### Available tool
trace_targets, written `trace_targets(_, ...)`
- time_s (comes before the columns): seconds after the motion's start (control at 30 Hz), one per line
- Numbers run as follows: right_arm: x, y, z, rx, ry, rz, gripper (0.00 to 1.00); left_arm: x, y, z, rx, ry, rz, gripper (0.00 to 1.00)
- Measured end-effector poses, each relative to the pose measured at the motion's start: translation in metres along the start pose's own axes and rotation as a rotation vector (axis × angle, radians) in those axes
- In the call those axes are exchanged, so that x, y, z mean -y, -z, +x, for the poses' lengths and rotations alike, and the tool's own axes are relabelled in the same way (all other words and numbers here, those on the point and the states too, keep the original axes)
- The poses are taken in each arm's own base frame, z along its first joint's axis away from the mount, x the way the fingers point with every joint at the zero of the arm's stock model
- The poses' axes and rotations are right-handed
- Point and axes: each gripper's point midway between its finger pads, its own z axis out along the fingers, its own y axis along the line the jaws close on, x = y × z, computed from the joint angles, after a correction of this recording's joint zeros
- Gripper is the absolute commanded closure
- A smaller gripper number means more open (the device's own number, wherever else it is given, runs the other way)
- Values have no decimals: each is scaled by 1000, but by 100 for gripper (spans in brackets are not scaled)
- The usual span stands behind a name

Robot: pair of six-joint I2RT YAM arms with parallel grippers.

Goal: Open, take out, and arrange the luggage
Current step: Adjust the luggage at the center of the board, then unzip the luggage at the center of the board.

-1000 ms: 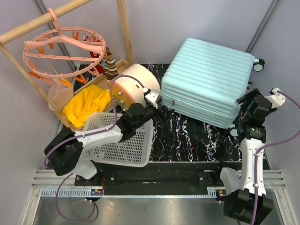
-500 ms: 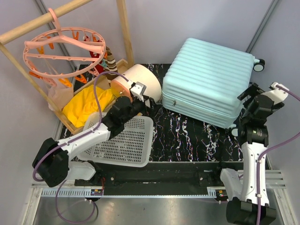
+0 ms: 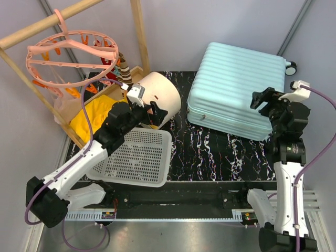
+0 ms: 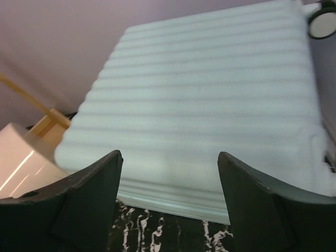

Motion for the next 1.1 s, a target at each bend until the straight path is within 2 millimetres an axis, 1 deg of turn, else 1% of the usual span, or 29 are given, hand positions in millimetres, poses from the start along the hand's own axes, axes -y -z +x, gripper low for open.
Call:
trace_targets(0.03,-13,-1,9,-39,-16,-56,19,0,4,-6,-8,10,-7,1)
trace_targets(0.1,-31,-1,21,-78,-18,-117,19,0,9,-12,-25,27,-10,1)
trace_targets(0.13,-46,-3,34,-113,-17,-160,19,0,12,-16,-35,36,-8,1)
trace_targets(0.17,-64,-5,53,-167,-11,-209,19,0,16,-20,-46,43,-7,1)
trace_targets(0.23,-106,-4,106,-311,14,-318,20,-3,25,-25,-70,45,-12,1)
trace_targets(0.27,-120,-3,133,-376,26,-342,21,-6,29,-27,-82,40,-20,1)
trace_targets(0.3,-131,-3,163,-446,38,-358,21,-8,33,-29,-91,30,-30,1)
trace_targets(0.33,-135,-1,193,-511,45,-359,22,-12,37,-30,-99,18,-44,1)
trace_targets(0.37,-135,3,219,-567,51,-344,23,-16,41,-31,-105,8,-57,1)
trace_targets(0.43,-128,8,256,-626,65,-295,25,-22,47,-29,-118,-8,-79,1)
trace_targets(0.47,-124,12,271,-646,73,-270,25,-25,49,-27,-124,-13,-88,1)
trace_targets(0.5,-121,13,281,-650,82,-246,26,-28,50,-26,-127,-18,-93,1)
trace_targets(0.57,-121,10,290,-619,87,-214,28,-32,50,-24,-130,-21,-102,1)
trace_targets(0.67,-123,-3,292,-534,65,-188,34,-40,50,-15,-147,-14,-110,1)
trace_targets(0.77,-116,-17,297,-446,36,-145,35,-49,49,-8,-166,0,-123,1)
trace_targets(0.83,-111,-25,303,-409,29,-108,35,-53,49,-4,-173,7,-131,1)
trace_targets(0.9,-109,-33,306,-383,24,-84,36,-56,50,-2,-178,12,-133,1)
trace_targets(1.0,-115,-45,304,-318,-14,-87,37,-58,49,-2,-172,13,-132,1)
trace_targets(1.1,-117,-50,299,-264,-49,-94,38,-59,49,-2,-167,14,-134,1)
